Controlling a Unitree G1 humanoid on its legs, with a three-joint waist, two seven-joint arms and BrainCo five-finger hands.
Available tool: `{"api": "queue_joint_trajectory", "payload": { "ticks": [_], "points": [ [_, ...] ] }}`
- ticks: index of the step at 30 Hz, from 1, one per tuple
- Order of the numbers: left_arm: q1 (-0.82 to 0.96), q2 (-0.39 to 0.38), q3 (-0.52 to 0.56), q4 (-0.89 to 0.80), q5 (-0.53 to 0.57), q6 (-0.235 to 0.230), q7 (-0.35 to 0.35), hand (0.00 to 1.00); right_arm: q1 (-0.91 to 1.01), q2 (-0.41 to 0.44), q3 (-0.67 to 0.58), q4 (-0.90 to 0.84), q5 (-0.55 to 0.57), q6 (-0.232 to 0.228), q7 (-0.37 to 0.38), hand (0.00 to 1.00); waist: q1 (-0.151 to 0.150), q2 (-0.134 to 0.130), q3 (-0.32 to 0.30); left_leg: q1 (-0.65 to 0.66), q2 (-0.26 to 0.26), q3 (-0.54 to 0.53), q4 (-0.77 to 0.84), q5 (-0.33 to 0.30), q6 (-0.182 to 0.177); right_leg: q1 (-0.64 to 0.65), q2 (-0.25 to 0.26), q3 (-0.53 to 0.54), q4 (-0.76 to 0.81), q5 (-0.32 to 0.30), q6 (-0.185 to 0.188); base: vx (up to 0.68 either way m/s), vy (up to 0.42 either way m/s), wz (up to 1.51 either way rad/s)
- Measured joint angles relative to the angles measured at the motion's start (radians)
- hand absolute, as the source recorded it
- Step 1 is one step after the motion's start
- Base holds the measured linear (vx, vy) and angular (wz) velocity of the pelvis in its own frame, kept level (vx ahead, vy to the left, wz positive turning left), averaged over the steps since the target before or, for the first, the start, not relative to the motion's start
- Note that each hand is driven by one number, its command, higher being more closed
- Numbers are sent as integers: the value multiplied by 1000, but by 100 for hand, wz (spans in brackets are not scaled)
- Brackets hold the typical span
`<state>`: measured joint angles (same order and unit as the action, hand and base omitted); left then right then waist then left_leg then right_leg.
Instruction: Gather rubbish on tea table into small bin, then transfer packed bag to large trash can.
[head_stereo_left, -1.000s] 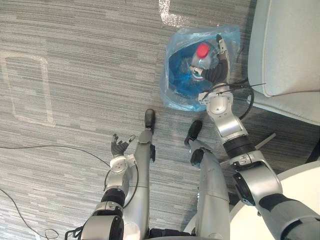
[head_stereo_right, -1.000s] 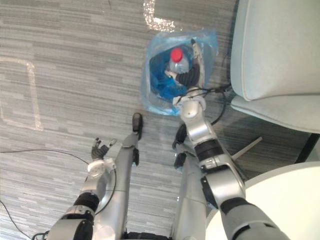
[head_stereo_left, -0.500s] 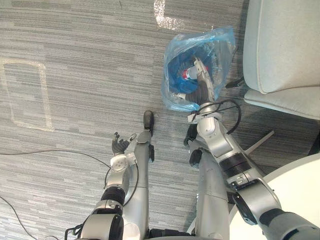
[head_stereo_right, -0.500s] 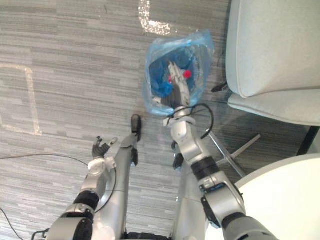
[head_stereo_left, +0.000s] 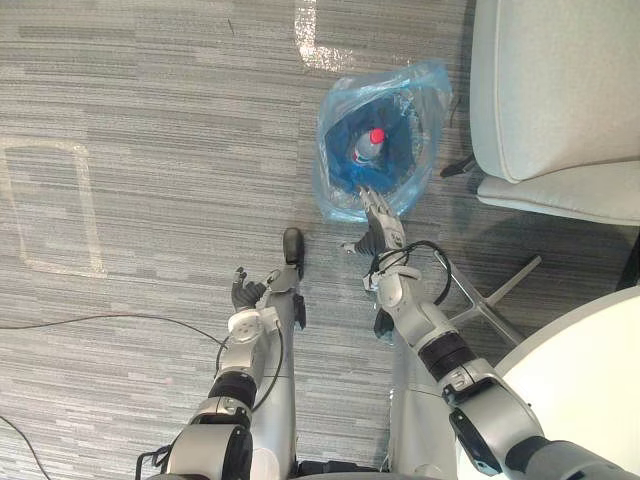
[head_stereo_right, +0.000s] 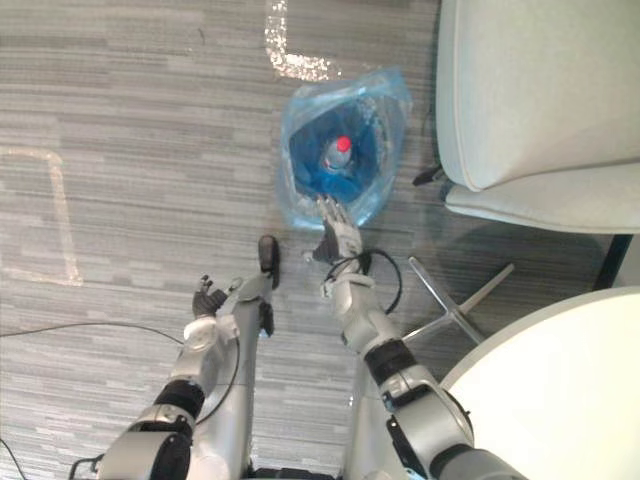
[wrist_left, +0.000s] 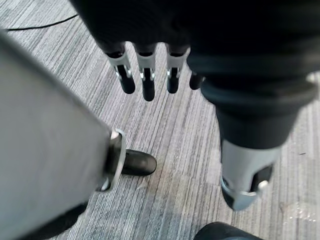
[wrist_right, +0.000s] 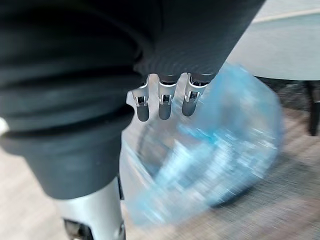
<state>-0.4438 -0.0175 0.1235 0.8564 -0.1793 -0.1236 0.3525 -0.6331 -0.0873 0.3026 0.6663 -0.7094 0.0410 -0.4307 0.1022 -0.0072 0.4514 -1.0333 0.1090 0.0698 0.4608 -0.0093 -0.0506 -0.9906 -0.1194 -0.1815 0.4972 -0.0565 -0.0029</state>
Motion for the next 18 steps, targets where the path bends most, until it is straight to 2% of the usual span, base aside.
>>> {"api": "queue_joint_trajectory", "payload": {
  "ticks": [4, 11, 12, 18],
  "points": [
    [-41, -14, 17, 17, -3, -2, 16, 0, -84, 31, -50, 121, -37, 51, -37, 0, -3, -1, 0, -47, 0, -1, 7, 1, 2, -41, 0, 0, -8, 8, 3, 0, 0, 0],
    [-64, -21, 17, 27, -20, -20, 18, 0, -172, 51, -135, 248, -37, 101, -63, 0, -3, -1, 0, -77, -12, -11, -11, 15, 2, -75, -7, -5, -6, 6, 3, 19, -2, 5],
    [-67, -22, 17, 27, -21, -24, 18, 0, -187, 51, -144, 262, -37, 108, -64, 100, -3, -1, 0, -84, -14, -14, -20, 18, 1, -83, -8, -8, -6, 6, 3, 7, -5, 13],
    [-88, -35, 15, 27, -41, -39, 19, 0, -257, 49, -164, 300, -36, 116, -63, 100, 5, 0, 0, -108, -31, -33, -68, 53, -5, -125, -23, -24, 8, -1, -3, 7, -20, 16]
  ]
}}
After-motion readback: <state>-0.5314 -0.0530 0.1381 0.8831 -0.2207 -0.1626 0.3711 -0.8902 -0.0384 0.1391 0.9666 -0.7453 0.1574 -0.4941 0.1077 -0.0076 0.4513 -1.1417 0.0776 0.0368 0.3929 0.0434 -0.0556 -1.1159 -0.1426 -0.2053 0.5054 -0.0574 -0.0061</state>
